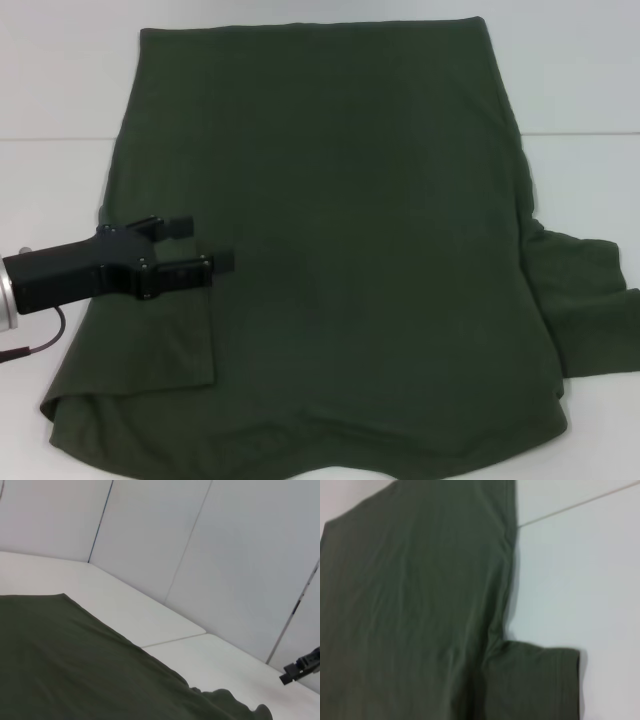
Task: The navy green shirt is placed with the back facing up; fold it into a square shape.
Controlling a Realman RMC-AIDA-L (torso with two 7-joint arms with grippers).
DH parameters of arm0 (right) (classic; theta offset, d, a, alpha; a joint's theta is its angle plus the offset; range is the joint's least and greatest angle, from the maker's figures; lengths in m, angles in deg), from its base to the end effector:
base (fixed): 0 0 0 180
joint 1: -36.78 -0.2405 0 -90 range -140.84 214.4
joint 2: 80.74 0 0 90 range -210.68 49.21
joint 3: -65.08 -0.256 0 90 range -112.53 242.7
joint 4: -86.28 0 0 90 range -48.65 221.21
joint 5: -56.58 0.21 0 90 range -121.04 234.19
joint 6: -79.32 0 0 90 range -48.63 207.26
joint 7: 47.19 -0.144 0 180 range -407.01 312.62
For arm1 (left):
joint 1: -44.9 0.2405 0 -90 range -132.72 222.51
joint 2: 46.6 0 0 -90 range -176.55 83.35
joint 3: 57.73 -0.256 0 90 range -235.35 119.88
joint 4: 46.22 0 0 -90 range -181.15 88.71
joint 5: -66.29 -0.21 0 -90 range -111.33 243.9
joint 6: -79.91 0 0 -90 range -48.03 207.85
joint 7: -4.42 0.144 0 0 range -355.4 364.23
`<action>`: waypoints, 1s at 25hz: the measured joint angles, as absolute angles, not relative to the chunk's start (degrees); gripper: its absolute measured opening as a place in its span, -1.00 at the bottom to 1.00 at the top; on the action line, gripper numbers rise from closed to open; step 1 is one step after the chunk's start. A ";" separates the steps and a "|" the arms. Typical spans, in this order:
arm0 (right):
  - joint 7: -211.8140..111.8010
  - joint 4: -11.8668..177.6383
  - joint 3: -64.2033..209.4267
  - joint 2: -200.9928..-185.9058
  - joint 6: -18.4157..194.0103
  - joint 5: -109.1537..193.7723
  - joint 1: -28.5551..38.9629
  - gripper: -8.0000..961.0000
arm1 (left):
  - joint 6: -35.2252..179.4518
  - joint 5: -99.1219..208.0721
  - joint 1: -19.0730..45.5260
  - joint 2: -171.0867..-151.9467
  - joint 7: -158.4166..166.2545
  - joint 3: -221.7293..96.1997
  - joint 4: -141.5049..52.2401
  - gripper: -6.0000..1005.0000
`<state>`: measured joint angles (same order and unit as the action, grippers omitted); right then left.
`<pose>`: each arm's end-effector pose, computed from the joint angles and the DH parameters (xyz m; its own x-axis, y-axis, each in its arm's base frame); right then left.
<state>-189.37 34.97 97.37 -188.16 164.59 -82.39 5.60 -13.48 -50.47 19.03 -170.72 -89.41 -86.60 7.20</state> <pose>0.3307 0.3591 0.1341 0.1811 -0.8652 -0.4676 -0.9687 -0.0749 -0.2365 -0.2670 0.3205 0.0384 0.6506 0.4382 0.6202 0.6527 -0.7401 -0.1618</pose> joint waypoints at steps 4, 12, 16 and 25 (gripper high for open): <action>-189.24 36.51 98.48 -188.80 163.28 -87.48 3.60 0.97 | -13.43 -49.57 19.09 -170.78 -89.43 -86.58 7.07 0.89; -189.58 40.59 100.39 -189.48 159.41 -88.57 2.06 0.97 | -13.41 -48.85 18.85 -170.88 -89.71 -86.58 6.94 0.89; -189.47 43.23 100.58 -189.70 157.12 -88.59 1.11 0.97 | -13.34 -48.81 18.85 -170.88 -89.72 -86.57 6.94 0.89; -189.27 47.07 103.96 -190.40 152.82 -88.54 -0.20 0.96 | -13.57 -47.39 19.21 -170.85 -89.86 -86.56 7.03 0.89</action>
<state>-189.27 47.07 103.96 -190.40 152.82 -88.54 -0.20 -13.57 -47.39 19.21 -170.85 -89.86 -86.56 7.03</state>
